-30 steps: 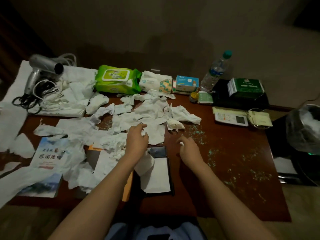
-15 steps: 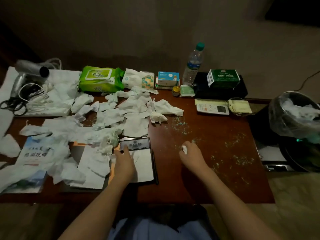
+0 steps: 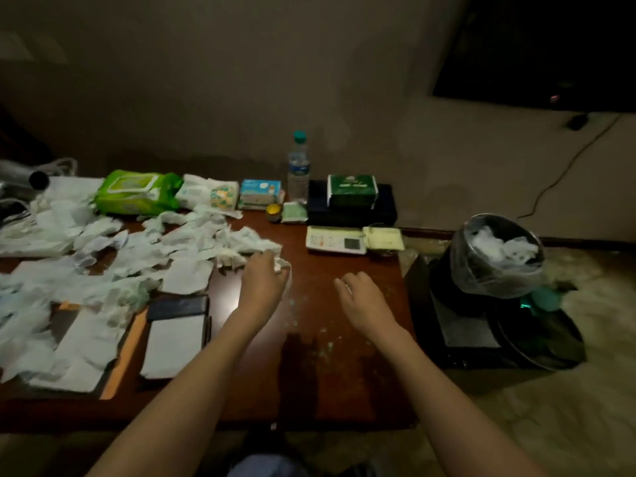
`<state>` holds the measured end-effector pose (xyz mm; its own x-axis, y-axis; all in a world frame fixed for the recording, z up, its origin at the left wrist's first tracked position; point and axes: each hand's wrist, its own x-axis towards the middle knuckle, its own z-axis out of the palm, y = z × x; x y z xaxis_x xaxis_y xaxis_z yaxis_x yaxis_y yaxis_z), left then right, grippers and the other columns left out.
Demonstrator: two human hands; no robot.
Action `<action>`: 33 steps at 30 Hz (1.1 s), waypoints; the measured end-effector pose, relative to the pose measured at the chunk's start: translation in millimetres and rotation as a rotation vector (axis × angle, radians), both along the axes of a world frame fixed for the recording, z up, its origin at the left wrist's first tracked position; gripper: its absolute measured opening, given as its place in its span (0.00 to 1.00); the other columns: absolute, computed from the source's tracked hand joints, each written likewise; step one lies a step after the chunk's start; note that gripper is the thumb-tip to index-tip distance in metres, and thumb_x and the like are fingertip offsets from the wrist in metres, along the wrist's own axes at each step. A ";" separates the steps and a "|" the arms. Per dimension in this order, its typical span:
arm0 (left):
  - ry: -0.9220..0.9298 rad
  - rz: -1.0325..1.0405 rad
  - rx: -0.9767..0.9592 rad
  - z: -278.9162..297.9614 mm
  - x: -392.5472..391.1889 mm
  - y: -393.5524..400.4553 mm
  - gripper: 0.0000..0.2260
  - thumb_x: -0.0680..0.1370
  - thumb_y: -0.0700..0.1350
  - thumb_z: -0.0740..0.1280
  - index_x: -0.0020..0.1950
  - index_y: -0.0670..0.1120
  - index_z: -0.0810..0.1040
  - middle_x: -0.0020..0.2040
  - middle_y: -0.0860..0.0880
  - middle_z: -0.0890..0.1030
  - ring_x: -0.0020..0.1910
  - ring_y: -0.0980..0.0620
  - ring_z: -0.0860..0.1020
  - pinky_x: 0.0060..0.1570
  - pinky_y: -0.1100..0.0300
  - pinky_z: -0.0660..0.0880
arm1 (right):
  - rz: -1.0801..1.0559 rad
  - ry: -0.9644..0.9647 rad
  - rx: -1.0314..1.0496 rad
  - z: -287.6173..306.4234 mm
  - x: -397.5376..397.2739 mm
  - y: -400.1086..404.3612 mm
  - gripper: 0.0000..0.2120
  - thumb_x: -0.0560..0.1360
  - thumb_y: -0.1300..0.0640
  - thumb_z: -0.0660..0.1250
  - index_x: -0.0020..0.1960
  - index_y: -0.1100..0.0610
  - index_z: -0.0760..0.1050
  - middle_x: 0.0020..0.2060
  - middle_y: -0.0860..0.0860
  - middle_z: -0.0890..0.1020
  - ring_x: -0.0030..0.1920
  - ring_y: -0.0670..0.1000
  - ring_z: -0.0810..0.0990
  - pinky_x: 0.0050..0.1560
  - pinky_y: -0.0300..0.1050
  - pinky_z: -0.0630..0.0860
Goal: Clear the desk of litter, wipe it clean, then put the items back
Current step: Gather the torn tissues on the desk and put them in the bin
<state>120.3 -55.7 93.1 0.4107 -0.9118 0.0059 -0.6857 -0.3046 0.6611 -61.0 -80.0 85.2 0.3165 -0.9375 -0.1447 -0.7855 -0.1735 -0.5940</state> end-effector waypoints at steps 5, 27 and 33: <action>0.071 -0.167 -0.123 29.3 -79.1 -47.8 0.08 0.73 0.32 0.65 0.46 0.43 0.70 0.49 0.46 0.66 0.46 0.47 0.69 0.40 0.67 0.59 | -0.128 -0.047 0.012 13.5 -62.6 -30.5 0.10 0.81 0.54 0.58 0.59 0.54 0.72 0.58 0.50 0.72 0.58 0.50 0.73 0.57 0.47 0.73; 0.199 -0.512 0.099 -22.5 -399.0 -271.9 0.10 0.82 0.42 0.54 0.48 0.39 0.72 0.52 0.40 0.75 0.51 0.46 0.71 0.46 0.61 0.62 | -0.524 -0.293 0.044 -20.7 -371.2 -212.8 0.04 0.77 0.64 0.62 0.44 0.57 0.70 0.43 0.51 0.74 0.46 0.49 0.72 0.38 0.35 0.63; 0.241 -0.484 0.223 -50.1 -469.6 -325.6 0.11 0.79 0.36 0.56 0.59 0.43 0.72 0.61 0.43 0.68 0.55 0.47 0.71 0.54 0.58 0.68 | -0.535 -0.284 0.127 -46.8 -439.2 -270.0 0.04 0.78 0.60 0.63 0.51 0.54 0.69 0.46 0.50 0.74 0.47 0.50 0.75 0.42 0.39 0.67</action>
